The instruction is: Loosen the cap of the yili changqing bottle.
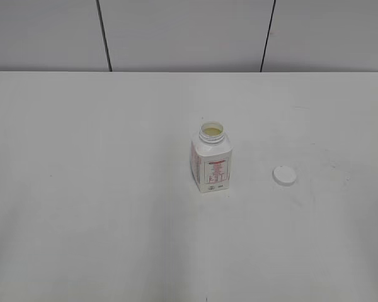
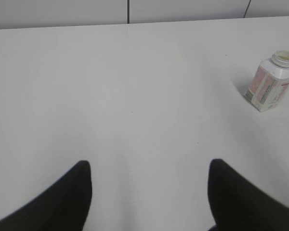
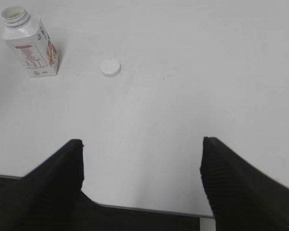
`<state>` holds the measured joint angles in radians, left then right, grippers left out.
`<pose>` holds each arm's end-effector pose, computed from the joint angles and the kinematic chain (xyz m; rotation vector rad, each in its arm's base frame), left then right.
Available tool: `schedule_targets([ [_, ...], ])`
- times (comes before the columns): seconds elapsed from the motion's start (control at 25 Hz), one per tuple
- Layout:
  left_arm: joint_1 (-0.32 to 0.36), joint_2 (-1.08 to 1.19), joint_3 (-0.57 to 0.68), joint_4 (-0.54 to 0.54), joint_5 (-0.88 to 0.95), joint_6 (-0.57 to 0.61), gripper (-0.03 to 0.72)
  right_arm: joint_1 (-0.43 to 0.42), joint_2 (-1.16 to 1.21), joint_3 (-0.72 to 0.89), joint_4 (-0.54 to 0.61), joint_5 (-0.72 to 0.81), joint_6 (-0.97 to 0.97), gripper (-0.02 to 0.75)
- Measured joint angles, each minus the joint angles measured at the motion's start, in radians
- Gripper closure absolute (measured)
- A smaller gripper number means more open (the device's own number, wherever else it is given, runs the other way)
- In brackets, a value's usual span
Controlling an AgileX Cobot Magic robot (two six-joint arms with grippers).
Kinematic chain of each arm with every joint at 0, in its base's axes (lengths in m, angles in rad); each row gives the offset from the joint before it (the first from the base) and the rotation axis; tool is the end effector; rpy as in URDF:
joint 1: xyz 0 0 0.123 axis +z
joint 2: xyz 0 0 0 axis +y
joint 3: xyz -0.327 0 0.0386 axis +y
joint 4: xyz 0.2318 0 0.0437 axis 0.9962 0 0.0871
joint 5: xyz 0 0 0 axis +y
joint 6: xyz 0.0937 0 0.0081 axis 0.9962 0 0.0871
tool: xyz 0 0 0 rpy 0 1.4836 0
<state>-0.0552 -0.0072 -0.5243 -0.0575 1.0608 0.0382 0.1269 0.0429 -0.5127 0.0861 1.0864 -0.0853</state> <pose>-0.0649 -0.0011 0.2742 0.0977 2.0101 -0.0792 -0.0576 -0.0001 0.2722 -0.2261 2.0874 0.1292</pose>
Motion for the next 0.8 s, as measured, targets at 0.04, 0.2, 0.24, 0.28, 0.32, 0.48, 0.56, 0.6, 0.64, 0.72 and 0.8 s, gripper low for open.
schedule_targets([
  [0.04,0.000,0.000,0.000,0.000,0.000,-0.001,0.218,0.000,-0.014,0.000,0.000,0.000,0.000,0.144],
  [0.2,0.000,0.000,0.000,0.000,0.000,-0.002,0.218,0.000,-0.051,0.000,0.000,0.001,0.000,0.144],
  [0.24,0.000,0.000,0.000,0.000,0.000,-0.002,0.218,0.000,-0.051,0.000,0.000,0.001,0.000,0.144],
  [0.28,0.000,0.000,0.000,-0.001,0.000,-0.002,0.218,0.000,-0.051,0.000,0.000,0.001,0.000,0.144],
  [0.32,0.000,0.000,0.000,0.000,0.000,-0.003,0.218,0.000,-0.051,0.000,0.000,0.001,0.000,0.144],
  [0.48,0.000,0.000,0.000,-0.001,0.000,-0.003,0.218,0.000,-0.051,0.000,0.000,0.001,0.000,0.144],
  [0.56,0.000,0.000,0.000,-0.001,0.000,-0.003,0.218,0.000,-0.051,0.000,0.000,0.001,0.000,0.144],
  [0.6,0.000,0.000,0.000,-0.001,0.000,-0.003,0.218,0.000,-0.051,0.000,0.000,0.001,0.000,0.144],
  [0.64,0.000,0.000,0.000,-0.001,0.000,-0.003,0.218,0.000,-0.051,0.000,0.000,0.001,0.000,0.144],
  [0.72,0.000,0.000,0.000,-0.001,0.000,-0.004,0.218,0.000,-0.051,0.000,0.000,0.001,-0.001,0.144],
  [0.8,0.000,0.000,0.000,-0.001,0.000,-0.004,0.218,0.000,-0.051,0.000,0.000,0.001,-0.001,0.144],
])
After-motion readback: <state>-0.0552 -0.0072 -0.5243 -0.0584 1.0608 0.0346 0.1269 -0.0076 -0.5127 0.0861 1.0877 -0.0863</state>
